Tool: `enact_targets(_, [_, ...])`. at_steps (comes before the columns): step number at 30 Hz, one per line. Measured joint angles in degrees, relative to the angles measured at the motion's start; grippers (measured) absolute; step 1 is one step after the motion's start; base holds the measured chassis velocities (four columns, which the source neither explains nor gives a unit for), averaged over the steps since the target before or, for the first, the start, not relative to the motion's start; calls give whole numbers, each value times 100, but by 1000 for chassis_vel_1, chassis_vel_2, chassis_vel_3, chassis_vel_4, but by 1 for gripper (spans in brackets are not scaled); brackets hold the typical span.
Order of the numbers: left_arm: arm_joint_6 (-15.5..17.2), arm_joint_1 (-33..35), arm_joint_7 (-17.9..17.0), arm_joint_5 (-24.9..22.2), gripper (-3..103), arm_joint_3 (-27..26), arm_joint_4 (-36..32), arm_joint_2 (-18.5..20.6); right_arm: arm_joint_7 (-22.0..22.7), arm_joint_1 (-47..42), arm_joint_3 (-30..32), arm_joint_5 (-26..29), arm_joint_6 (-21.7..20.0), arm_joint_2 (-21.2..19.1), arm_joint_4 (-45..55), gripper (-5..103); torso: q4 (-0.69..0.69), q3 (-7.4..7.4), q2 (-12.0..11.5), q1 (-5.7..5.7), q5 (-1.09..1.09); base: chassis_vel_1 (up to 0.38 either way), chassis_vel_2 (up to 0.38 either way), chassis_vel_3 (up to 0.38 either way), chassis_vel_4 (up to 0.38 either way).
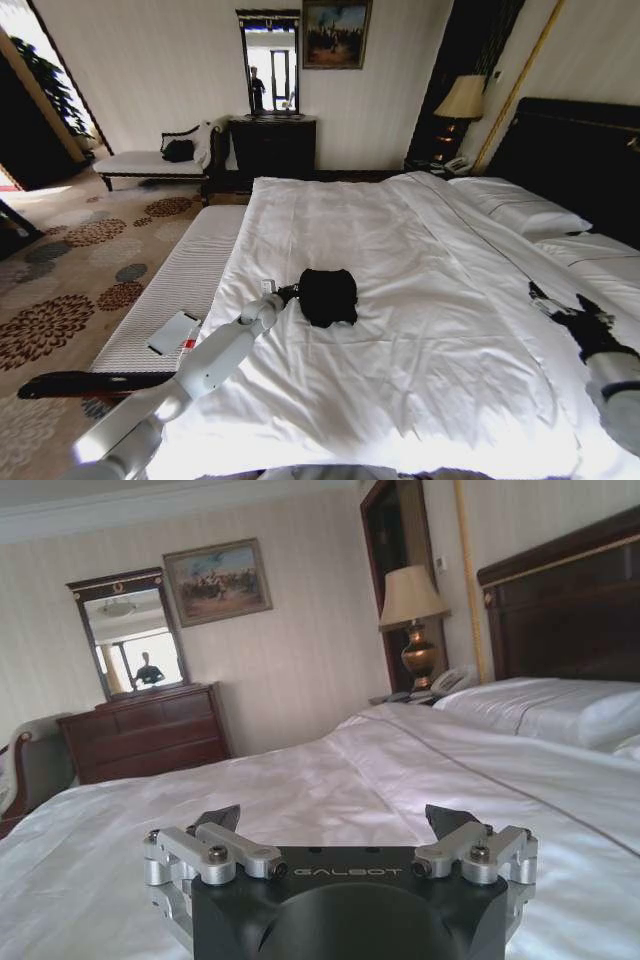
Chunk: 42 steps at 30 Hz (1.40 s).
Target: Fold the clothes on the bed.
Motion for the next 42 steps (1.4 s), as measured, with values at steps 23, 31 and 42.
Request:
enact_targets(23, [-1,-327,-18,-21,0,396,119,-235,-604,4624,-5122,316,-1451,-754,-2887,100,1,0,-1,0,-1,0,0,0,0])
enact_targets(31, [-16,-232,12,-21,0,339,175,-211,-606,5844,-6413,-62,-1376,-186,-3500,90,5,0,0,0,-4,0,0,0,0])
enact_targets(42, [-27,-159,60,-20,0,318,190,-256,-667,6135,-6886,-192,-1328,135,-3907,100,1,-1,0,-1,-2,0,0,0,0])
